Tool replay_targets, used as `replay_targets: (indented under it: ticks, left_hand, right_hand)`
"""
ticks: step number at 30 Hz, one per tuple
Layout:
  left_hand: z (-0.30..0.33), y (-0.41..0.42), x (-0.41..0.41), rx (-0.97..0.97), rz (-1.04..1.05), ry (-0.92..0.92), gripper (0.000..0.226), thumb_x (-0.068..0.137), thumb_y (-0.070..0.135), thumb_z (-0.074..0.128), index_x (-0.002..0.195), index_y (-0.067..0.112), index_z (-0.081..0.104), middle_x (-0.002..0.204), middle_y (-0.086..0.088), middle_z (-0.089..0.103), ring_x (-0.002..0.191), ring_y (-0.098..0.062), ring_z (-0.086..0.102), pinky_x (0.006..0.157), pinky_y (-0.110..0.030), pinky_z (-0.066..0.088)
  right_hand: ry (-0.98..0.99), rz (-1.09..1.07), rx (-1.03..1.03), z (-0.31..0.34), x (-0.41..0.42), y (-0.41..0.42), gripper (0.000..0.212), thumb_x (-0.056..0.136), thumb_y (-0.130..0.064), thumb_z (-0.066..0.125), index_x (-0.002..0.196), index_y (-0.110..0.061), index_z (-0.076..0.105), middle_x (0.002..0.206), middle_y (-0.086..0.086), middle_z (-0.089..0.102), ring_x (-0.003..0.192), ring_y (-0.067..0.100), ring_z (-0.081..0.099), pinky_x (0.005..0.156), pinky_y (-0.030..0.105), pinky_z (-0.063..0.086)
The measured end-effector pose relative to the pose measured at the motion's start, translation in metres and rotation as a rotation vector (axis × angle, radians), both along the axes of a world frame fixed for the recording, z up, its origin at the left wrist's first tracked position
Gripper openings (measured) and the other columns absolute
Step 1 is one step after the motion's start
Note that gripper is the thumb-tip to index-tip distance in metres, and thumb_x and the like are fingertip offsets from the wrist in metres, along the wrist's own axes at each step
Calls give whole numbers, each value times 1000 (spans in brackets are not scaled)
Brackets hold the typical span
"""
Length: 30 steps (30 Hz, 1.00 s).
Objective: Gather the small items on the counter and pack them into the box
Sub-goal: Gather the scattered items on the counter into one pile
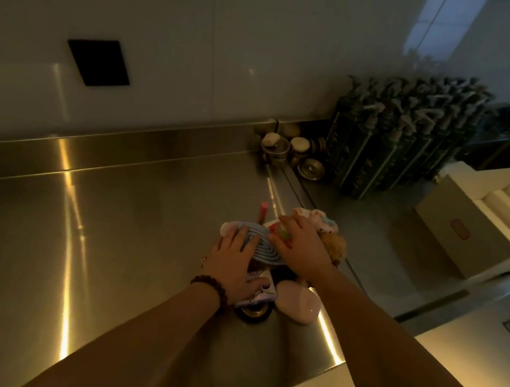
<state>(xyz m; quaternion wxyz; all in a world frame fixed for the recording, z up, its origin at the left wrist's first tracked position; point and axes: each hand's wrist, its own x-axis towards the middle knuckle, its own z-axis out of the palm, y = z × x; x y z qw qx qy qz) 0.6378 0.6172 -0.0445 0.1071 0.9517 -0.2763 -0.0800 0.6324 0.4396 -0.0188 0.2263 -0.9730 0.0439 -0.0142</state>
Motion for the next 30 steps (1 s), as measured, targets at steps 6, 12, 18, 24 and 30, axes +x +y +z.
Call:
replay_targets:
  ticks: [6,12,18,24,30]
  left_hand:
    - [3,3,2,8,-21,17,91,84,64,46,151,19,4,159,-5,-5,145,-24,-9,117,-40,1]
    - [2,4,2,-5,-11,32,95,83,68,44,151,15,4,159,-4,-5,145,-23,-9,118,-41,4]
    - [6,6,0,-41,-10,29,94,82,68,45,151,17,7,159,-4,0,145,-23,-5,118,-42,5]
    - [11,24,-7,-156,78,12,88,84,60,50,150,19,10,158,-5,10,144,-24,13,116,-38,13]
    - [8,88,-19,-257,342,-42,74,87,58,38,148,20,22,153,-4,28,138,-23,29,114,-35,23]
  right_hand:
    - [-117,116,-45,-6,-25,6,46,89,-33,53,134,-27,42,142,-2,37,128,15,37,107,36,38]
    - [-47,160,-176,-20,-30,19,65,93,-51,34,149,-23,17,158,0,11,146,16,1,118,38,0]
    - [-65,103,-144,-21,-40,24,82,83,-69,18,150,-26,-1,159,-1,-6,143,12,-14,117,38,-7]
    - [-101,59,-17,-7,-40,48,70,91,-54,41,149,-25,15,158,2,8,145,19,3,119,45,9]
    - [-137,204,66,-7,-21,112,56,94,-42,45,142,-14,35,155,10,22,143,25,17,117,39,16]
